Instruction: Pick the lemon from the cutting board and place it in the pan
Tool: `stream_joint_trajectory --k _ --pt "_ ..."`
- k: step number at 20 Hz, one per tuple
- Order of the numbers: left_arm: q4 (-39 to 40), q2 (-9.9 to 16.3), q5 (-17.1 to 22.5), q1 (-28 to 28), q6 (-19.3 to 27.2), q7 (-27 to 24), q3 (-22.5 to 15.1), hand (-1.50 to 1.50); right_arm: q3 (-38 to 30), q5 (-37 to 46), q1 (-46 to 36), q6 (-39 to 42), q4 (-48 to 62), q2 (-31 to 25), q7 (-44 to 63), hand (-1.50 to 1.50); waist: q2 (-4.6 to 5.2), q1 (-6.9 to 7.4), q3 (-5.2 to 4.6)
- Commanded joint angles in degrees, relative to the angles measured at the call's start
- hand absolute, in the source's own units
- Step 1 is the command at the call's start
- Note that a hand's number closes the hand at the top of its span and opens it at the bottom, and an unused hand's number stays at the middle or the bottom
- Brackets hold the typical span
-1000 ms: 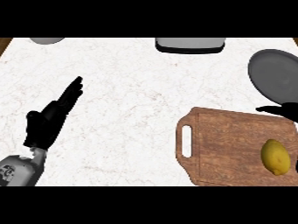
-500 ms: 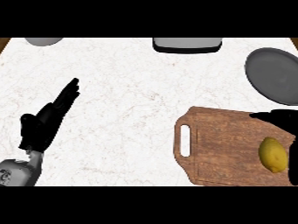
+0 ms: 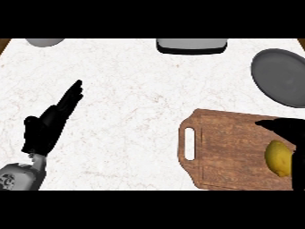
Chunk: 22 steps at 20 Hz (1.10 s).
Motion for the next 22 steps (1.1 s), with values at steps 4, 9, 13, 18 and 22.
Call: stream_joint_trajectory --k 4,9,13,18,22 --pt "-1.93 -0.86 -0.97 1.46 -3.36 1.42 3.01 0.00 -0.90 11.64 2.75 -2.83 6.89 2.14 -10.37 -1.50 0.06 0.19 0.04" --pt "4.45 -4.74 -3.66 -4.81 -2.68 0.91 4.41 0.00 -0.50 14.30 1.75 -0.71 8.12 6.19 -10.59 -1.50 0.13 -0.10 0.01" --pt "-3.45 -3.89 -4.11 0.12 -2.72 4.53 2.95 0.00 2.41 16.48 8.42 -2.34 3.77 3.33 -16.86 1.50 -0.08 -0.06 0.05" --pt "3.61 -6.36 -5.60 -2.57 -2.83 0.11 3.61 0.00 3.42 17.53 5.15 0.26 5.83 7.03 -15.93 1.50 0.14 -0.10 0.01" --pt "-0.50 -5.23 -5.68 0.56 -3.83 1.17 4.82 0.00 0.30 18.29 6.10 -0.81 5.73 5.79 -19.35 1.50 0.02 0.06 0.02"
